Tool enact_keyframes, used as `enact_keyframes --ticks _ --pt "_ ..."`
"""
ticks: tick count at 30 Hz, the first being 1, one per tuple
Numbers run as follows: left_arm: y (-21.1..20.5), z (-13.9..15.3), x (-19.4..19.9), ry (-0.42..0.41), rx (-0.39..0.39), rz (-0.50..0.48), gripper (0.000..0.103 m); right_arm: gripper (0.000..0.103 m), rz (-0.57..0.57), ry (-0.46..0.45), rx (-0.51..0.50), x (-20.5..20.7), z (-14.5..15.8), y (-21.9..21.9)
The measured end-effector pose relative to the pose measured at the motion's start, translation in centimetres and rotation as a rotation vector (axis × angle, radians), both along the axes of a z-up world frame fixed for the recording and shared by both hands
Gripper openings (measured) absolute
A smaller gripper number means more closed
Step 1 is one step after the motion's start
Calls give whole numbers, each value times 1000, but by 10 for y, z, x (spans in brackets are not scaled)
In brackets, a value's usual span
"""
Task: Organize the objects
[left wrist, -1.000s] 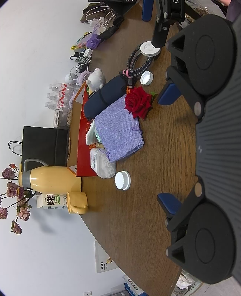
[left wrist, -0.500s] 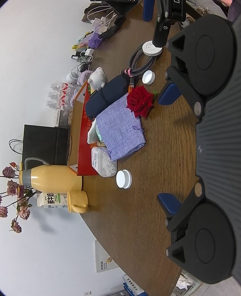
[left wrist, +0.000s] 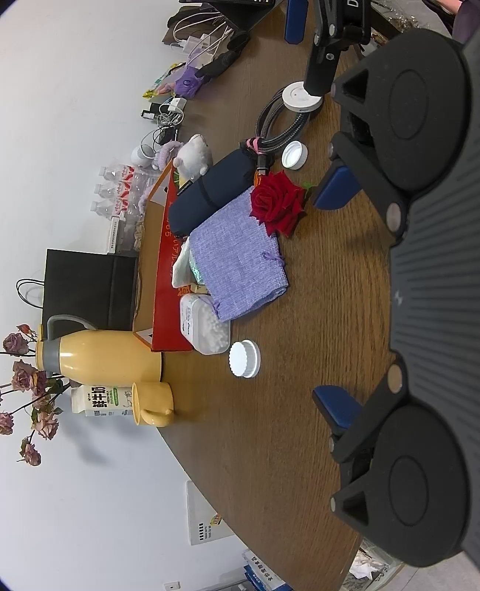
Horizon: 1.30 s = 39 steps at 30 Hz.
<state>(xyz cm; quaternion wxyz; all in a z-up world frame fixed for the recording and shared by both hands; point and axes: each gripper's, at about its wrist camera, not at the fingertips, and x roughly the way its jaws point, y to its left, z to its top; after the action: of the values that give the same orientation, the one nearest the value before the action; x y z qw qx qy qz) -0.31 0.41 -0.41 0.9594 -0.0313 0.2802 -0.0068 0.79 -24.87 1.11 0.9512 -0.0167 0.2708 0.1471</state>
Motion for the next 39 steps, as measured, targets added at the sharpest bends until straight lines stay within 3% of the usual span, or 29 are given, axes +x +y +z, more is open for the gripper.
enact_keyframes --ticks 5,9,12,17,20,21,29,35,39 --pt "0 -2 2 8 -5 -7 103 101 4 -8 -3 1 -1 0" --pt "-2 -6 5 30 -11 -22 103 92 20 -43 -38 4 -6 2" --pt "-5 -10 8 42 -10 -32 103 74 40 -77 -96 7 -12 7" --pt "-10 -15 13 55 6 -41 103 59 65 -82 -182 22 -27 17" --pt "-14 -17 16 62 13 -48 103 39 54 -103 -231 26 -33 19" --pt "-15 -18 17 64 15 -50 103 38 57 -115 -233 25 -33 18" --pt "-31 -12 26 27 37 -88 103 38 99 -51 -2 35 -26 -15" --pt "-60 5 51 -48 70 -153 103 38 110 -3 124 45 -23 -31" --pt "-80 4 73 -43 87 -160 103 38 107 24 226 58 -17 -47"
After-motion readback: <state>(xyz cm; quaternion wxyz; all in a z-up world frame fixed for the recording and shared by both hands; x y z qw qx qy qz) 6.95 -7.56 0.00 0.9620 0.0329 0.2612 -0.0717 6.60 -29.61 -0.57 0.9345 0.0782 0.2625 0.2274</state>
